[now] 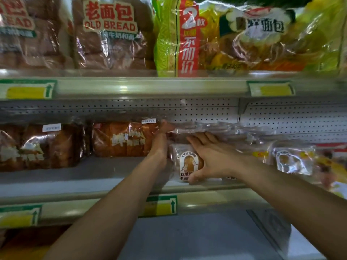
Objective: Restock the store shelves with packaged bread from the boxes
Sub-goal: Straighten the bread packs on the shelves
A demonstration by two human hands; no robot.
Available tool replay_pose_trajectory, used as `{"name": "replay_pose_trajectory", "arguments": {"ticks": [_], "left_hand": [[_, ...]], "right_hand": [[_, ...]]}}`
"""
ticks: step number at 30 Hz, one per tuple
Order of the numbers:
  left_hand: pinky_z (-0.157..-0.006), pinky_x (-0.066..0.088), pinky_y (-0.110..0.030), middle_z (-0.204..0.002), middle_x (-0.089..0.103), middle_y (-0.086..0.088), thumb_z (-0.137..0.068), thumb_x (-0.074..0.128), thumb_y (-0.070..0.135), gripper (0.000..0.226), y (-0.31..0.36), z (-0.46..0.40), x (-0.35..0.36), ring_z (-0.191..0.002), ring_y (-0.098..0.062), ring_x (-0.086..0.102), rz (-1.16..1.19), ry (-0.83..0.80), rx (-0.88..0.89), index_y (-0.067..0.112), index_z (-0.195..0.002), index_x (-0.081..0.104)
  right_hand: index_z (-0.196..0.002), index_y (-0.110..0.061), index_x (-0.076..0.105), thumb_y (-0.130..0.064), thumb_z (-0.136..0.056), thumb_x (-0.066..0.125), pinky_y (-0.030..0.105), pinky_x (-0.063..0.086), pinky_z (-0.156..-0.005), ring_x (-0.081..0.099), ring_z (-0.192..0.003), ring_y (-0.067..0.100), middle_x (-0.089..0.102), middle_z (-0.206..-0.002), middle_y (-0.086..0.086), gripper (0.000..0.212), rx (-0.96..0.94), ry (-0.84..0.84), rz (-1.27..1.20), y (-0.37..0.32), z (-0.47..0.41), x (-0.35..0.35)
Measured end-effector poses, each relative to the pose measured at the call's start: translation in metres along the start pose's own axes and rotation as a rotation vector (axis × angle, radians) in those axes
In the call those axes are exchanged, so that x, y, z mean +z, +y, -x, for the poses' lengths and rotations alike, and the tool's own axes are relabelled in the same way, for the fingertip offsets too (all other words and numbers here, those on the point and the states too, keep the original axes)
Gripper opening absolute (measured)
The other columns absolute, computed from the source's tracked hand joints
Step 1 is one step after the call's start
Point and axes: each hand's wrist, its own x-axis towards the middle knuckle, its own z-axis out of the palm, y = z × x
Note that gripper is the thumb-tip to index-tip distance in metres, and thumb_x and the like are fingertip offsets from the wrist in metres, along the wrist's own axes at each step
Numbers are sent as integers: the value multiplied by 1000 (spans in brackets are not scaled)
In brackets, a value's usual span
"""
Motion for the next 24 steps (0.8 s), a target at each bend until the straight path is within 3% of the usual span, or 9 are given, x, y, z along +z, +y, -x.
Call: {"name": "replay_pose_trajectory", "arguments": {"ticks": [5, 7, 9, 12, 14, 18, 20, 24], "left_hand": [[-73, 43, -28, -121, 64, -3, -91, 35, 73, 64, 9, -9, -11, -98, -14, 60, -196, 37, 180, 26, -128, 59], [-100, 42, -41, -141, 53, -3, -72, 33, 94, 88, 18, -12, -11, -125, -22, 52, -398, -20, 173, 36, -136, 50], [-115, 24, -55, -158, 33, 3, -64, 28, 101, 96, 30, -8, -10, -143, -27, 31, -609, -140, 170, 47, -144, 38], [-119, 17, -51, -154, 21, 17, -83, 24, 87, 79, 42, -7, -5, -139, -14, 27, -869, -344, 109, 43, -147, 36], [-118, 19, -53, -160, 25, 5, -73, 28, 95, 90, 47, -8, 0, -143, -22, 30, -975, -331, 54, 42, -144, 44], [-118, 16, -48, -159, 29, 2, -87, 21, 83, 75, 54, -3, 9, -146, -25, 27, -1046, -378, 85, 41, -146, 40], [-119, 16, -48, -158, 32, 5, -75, 19, 93, 88, 55, 2, 18, -146, -24, 29, -1020, -459, 137, 44, -146, 39], [-117, 29, -41, -155, 37, 0, -58, 30, 98, 116, 41, 14, 27, -138, -19, 39, -1038, -691, 319, 29, -152, 32]], "right_hand": [[-155, -19, 5, -76, -75, 55, 39, 17, -118, 16, -145, 23, 14, -160, 0, 110, -79, 18, 61, 1, 7, -1], [-154, -20, 8, -76, -76, 55, 39, 16, -118, 16, -144, 23, 14, -159, -1, 107, -95, 21, 59, 3, 6, -1], [-154, -21, 8, -76, -74, 56, 40, 14, -118, 13, -145, 24, 9, -160, -1, 109, -100, 10, 46, 5, 4, -1], [-154, -22, 5, -79, -70, 58, 41, 14, -118, 12, -145, 23, 9, -160, -2, 114, -107, -5, 29, 8, 0, -2], [-153, -24, 10, -78, -68, 61, 40, 22, -116, 18, -142, 20, 17, -157, -2, 113, -125, 4, -8, 13, -3, -2], [-152, -23, 11, -75, -65, 67, 35, 28, -113, 24, -139, 17, 23, -154, -3, 115, -148, 24, -49, 19, -1, -1], [-152, -22, 8, -74, -61, 72, 31, 30, -111, 28, -138, 18, 25, -154, 1, 122, -148, 53, -90, 22, 1, 0], [-149, -28, 15, -68, -57, 77, 29, 43, -104, 40, -130, 16, 35, -147, -1, 119, -163, 29, -264, 32, 0, 5]]}}
